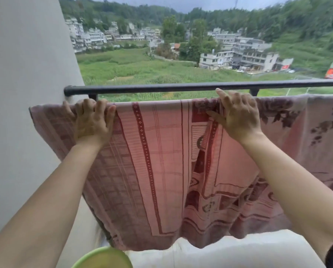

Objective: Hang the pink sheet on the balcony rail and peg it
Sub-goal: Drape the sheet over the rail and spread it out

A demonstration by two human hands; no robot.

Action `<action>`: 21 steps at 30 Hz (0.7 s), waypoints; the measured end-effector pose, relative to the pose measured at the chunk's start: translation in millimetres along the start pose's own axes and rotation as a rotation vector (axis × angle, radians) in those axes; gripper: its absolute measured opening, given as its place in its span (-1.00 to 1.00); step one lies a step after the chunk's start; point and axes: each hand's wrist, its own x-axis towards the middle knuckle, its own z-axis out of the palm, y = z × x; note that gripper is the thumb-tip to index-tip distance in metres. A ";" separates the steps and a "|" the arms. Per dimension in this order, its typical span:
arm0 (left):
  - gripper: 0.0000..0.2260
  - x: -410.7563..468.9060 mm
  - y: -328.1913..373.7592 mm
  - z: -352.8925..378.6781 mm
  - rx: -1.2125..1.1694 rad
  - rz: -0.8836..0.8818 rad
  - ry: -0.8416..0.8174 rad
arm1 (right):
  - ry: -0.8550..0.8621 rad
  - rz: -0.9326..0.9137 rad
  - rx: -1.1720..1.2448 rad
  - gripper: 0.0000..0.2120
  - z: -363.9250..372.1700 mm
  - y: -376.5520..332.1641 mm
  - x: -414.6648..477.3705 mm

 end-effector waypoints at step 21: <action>-0.55 14.1 96.5 5.1 -0.228 -0.677 0.011 | -0.260 0.763 0.324 0.00 -5.6 165.5 -82.1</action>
